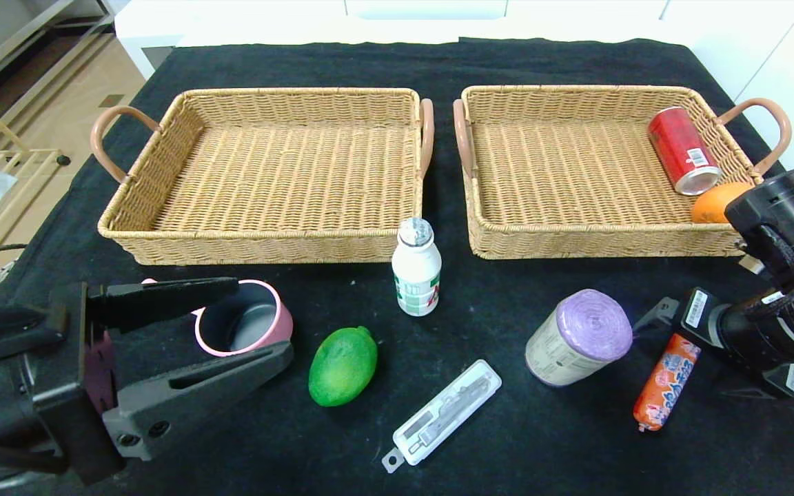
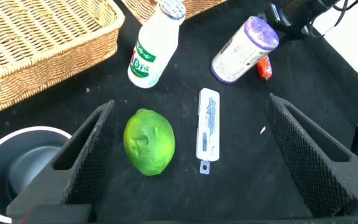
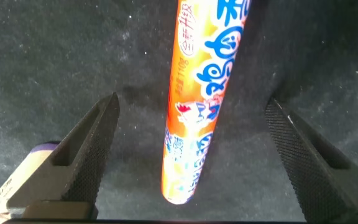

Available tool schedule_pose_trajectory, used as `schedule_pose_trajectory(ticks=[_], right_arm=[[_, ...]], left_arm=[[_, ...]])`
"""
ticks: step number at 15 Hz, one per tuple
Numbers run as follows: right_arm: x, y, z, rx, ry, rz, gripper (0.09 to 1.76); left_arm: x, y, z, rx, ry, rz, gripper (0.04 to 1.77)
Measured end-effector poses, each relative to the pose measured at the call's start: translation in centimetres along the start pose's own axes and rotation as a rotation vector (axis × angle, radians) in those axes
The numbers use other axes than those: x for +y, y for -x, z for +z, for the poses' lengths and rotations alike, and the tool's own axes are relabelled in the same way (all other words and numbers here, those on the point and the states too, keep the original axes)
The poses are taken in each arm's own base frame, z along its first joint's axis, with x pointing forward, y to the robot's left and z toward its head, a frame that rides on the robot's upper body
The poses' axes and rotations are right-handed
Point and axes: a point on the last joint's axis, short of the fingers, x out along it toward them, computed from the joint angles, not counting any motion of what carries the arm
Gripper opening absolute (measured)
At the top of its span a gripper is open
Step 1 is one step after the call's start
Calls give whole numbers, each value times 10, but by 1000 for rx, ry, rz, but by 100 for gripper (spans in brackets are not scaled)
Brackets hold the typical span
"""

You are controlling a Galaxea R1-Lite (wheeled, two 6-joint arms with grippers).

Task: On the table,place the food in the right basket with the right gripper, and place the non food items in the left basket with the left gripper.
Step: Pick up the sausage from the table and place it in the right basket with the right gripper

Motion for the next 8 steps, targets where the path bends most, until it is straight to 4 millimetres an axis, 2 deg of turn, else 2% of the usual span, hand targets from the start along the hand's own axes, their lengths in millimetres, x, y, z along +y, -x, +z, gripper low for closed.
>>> schedule_pose_trajectory(ticks=[8], right_arm=[[-2,-2,-2,4,2,11,171]], left_arm=[[0,0,-1,2,-4,0,172]])
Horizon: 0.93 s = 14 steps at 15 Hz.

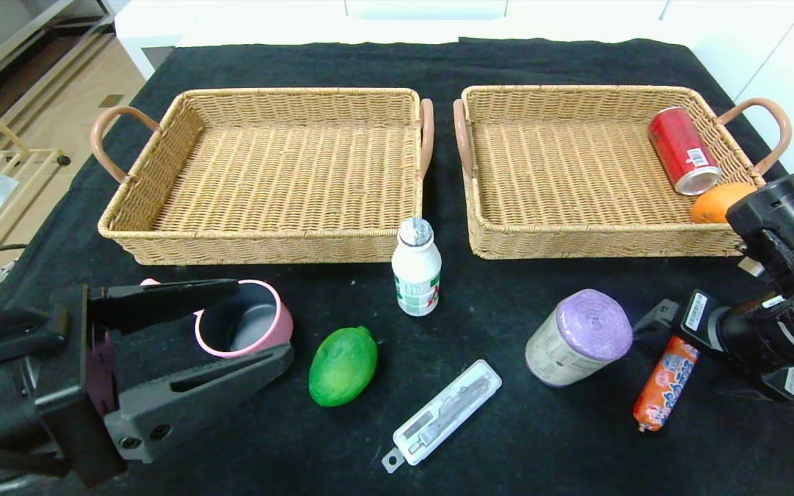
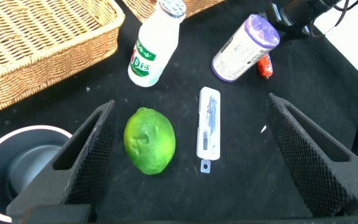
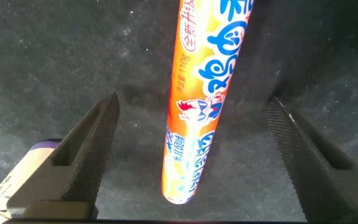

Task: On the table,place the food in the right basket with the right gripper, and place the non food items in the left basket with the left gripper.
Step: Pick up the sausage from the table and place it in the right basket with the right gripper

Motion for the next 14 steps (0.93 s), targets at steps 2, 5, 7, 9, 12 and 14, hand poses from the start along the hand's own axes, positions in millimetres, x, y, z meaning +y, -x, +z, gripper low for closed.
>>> schedule_pose_trajectory(ticks=[2,5,7,9,12,14], right_arm=[[-1,-1,0,4,-2,0,141],[0,-2,-1,16,0,5,100],[-1,-2,-1,18,1,4,81],[-1,-3,-2,19,1,4,44],[-1,-4,-2,22,1,-1,44],[-2,-6,-2,25,1,-6,44]], left_arm=[[0,0,0,0,0,0,172],[0,0,0,-1,0,0,172],[0,0,0,1,1,0,172],[0,0,0,2,1,0,172],[0,0,-1,4,2,0,172],[0,0,-1,5,2,0,172]])
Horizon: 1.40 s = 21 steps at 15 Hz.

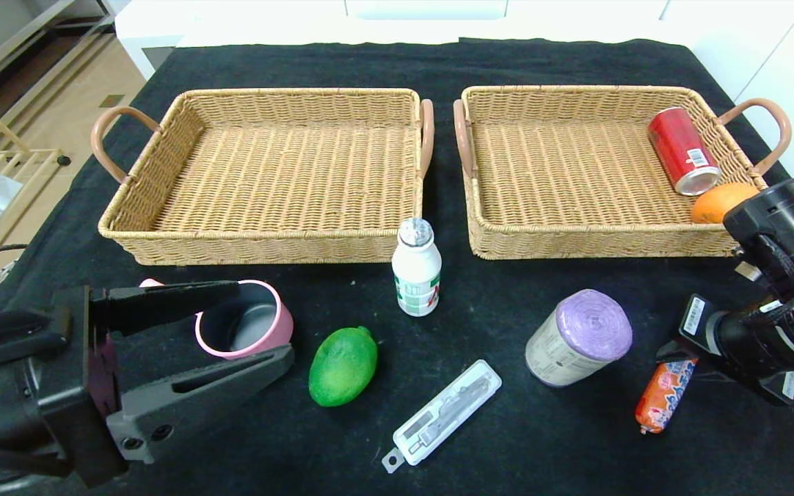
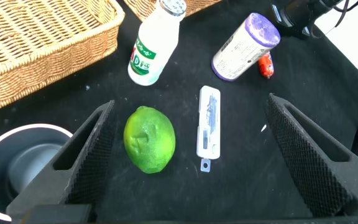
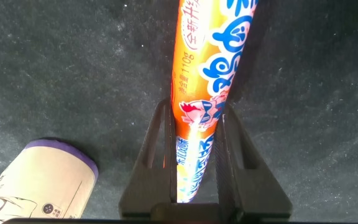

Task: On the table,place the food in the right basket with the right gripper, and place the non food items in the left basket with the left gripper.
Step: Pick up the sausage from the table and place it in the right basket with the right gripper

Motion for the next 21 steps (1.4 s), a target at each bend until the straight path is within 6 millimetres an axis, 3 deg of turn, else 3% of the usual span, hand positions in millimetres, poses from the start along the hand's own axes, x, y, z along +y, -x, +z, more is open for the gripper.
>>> schedule_pose_trajectory(ticks=[10,17,21], right_arm=[[1,1,-3,9,7,6,44],[-7,51,-6,-74,102,112,44],[1,77,6,-160,163,179,44]], left_arm=[[0,-1,0,1,1,-3,172],[0,-1,-1,0,-2,-3,172],[0,-1,-1,1,-1,-3,172]])
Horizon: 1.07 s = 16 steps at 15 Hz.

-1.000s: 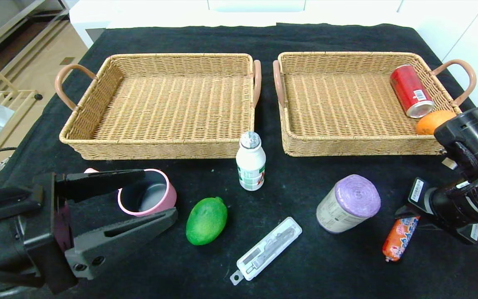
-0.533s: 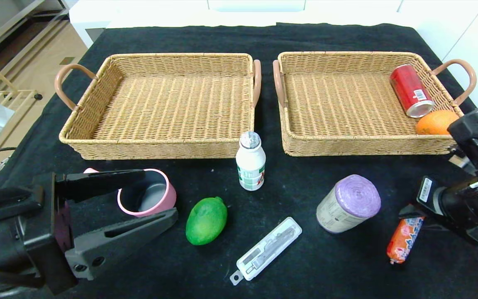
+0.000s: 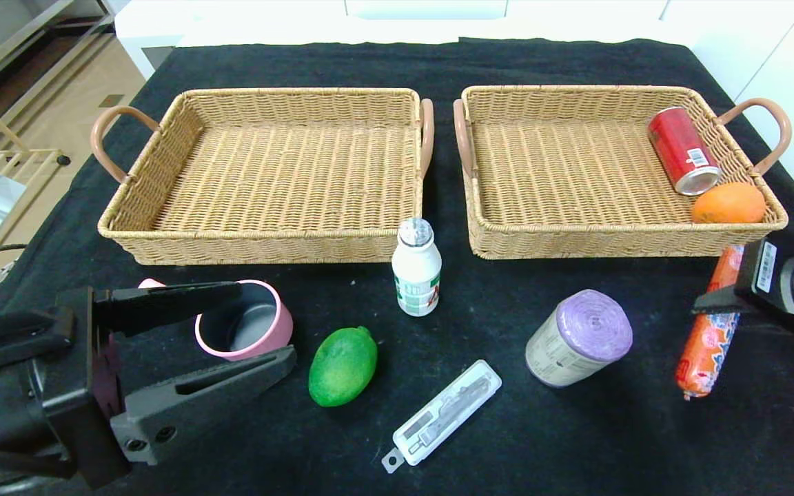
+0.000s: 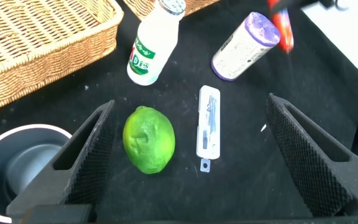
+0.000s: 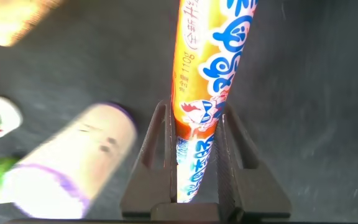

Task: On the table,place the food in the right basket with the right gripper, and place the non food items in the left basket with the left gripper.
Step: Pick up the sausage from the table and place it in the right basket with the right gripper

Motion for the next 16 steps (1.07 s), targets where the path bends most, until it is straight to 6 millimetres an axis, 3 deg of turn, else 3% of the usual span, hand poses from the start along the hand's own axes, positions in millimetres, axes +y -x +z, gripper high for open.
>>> schedule_pose_trajectory(ticks=[5,16], right_arm=[[20,10,34,-114,35,59,44],[48,-9,110,-319,-12,145,44]], left_arm=[[0,0,0,1,0,0,172],[0,0,-1,2,-7,0,172]])
